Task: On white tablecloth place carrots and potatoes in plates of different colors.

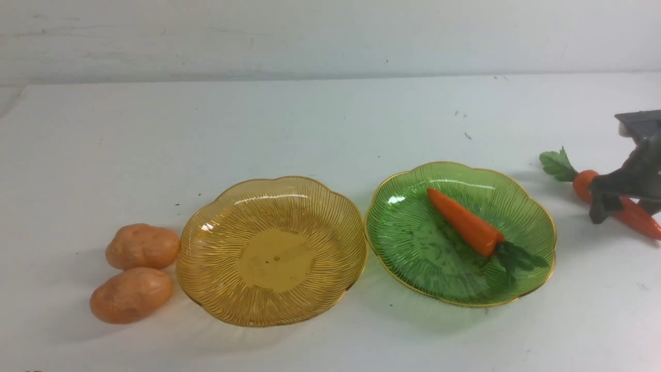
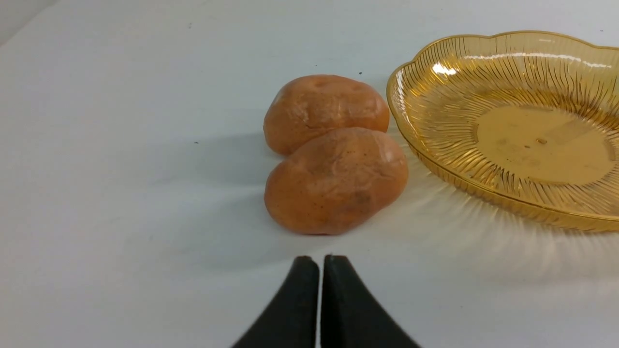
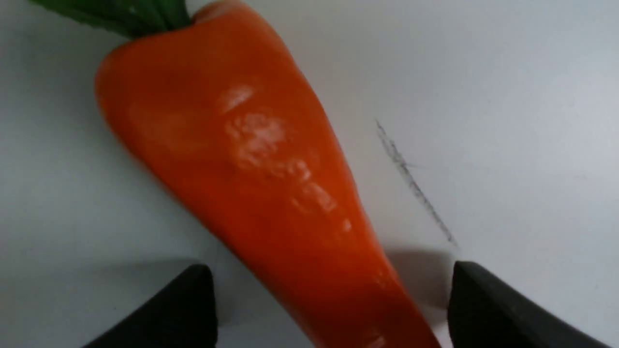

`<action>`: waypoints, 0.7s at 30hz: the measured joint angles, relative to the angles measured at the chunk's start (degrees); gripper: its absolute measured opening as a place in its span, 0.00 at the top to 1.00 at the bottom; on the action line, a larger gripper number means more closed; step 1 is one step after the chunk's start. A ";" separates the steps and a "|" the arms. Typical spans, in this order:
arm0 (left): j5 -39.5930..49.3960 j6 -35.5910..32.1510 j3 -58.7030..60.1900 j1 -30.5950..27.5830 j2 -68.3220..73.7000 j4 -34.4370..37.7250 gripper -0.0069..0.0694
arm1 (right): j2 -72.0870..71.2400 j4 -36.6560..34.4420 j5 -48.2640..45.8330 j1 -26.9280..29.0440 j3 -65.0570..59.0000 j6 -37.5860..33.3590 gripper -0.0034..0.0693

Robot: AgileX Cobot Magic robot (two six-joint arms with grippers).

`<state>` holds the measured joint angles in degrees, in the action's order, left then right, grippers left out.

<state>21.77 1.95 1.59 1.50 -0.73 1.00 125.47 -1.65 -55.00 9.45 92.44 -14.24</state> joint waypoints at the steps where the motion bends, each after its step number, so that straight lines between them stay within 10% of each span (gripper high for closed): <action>1: 0.00 0.00 0.00 0.00 0.00 0.00 0.91 | 0.00 0.06 -0.14 0.00 0.00 0.00 0.16; 7: 0.00 0.00 0.00 0.00 0.00 0.00 0.91 | 0.69 0.11 -8.45 0.00 5.68 0.07 0.68; 21: 0.00 0.00 0.00 0.07 0.00 0.00 0.91 | -11.94 -19.32 -15.42 -5.91 11.85 5.89 0.65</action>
<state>21.77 1.95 1.59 1.56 -0.73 1.00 113.53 -20.98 -70.42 3.54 104.29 -8.35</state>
